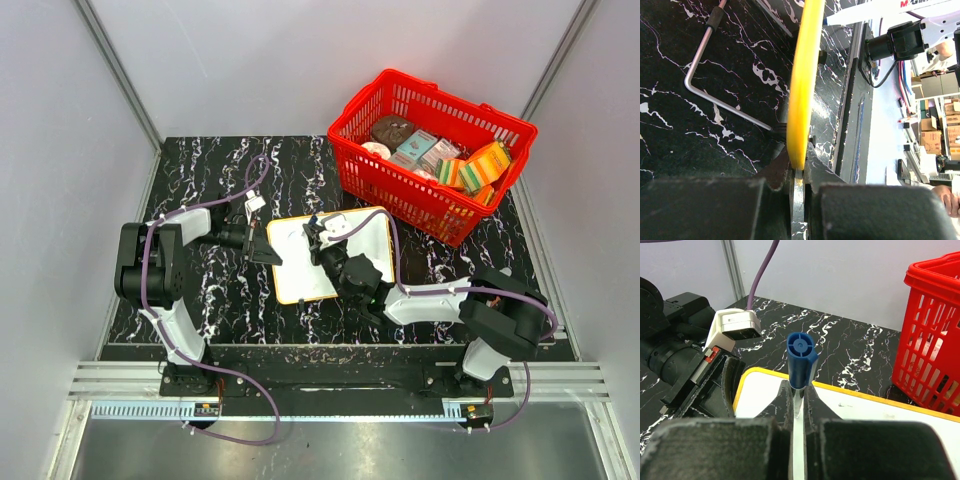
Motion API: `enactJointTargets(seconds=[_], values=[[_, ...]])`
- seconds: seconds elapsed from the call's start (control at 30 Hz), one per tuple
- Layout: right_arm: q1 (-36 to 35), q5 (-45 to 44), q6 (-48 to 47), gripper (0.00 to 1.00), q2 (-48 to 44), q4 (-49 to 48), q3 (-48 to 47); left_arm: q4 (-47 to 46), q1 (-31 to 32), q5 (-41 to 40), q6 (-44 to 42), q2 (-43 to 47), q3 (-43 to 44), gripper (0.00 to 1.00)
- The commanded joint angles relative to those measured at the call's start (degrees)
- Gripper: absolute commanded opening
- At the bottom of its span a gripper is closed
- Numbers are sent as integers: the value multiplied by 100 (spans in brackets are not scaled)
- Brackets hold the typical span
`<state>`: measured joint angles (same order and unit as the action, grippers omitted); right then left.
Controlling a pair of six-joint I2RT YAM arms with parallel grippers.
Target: Write a sentence on the whiteboard
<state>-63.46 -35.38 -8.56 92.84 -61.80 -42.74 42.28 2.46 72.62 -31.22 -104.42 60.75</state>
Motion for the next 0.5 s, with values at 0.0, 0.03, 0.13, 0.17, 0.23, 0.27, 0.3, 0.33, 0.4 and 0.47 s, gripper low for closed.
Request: enactJointTargets(seconds=[0.0,0.03,0.13,0.17,0.23,0.27,0.3,0.33,0.4,0.47], values=[[27,-163,100,0,103,-157,-164,-36,62,-767,-244,-105,86,0],[36,-145,109,0,112,-148,-164,-36,62,-767,-244,-105,86,0],[36,-49,161,0,86,-130,-138,-36,62,-758,-244,-113,95,0],[36,30,179,0,68,-130,-112,-36,62,-767,-244,-114,95,0],[36,57,223,0,33,-122,-68,-36,62,-749,-244,-114,95,0],[44,83,249,0,24,-104,-59,-36,62,-758,-261,-105,95,0],[36,83,267,0,15,-61,-50,-1,62,-749,-288,-122,103,0],[44,83,293,0,6,-51,-15,34,62,-732,-323,-131,112,0],[36,101,354,0,15,-34,3,43,62,-740,-314,-157,130,0],[44,110,398,0,-11,54,20,52,62,-740,-332,-149,130,0]])
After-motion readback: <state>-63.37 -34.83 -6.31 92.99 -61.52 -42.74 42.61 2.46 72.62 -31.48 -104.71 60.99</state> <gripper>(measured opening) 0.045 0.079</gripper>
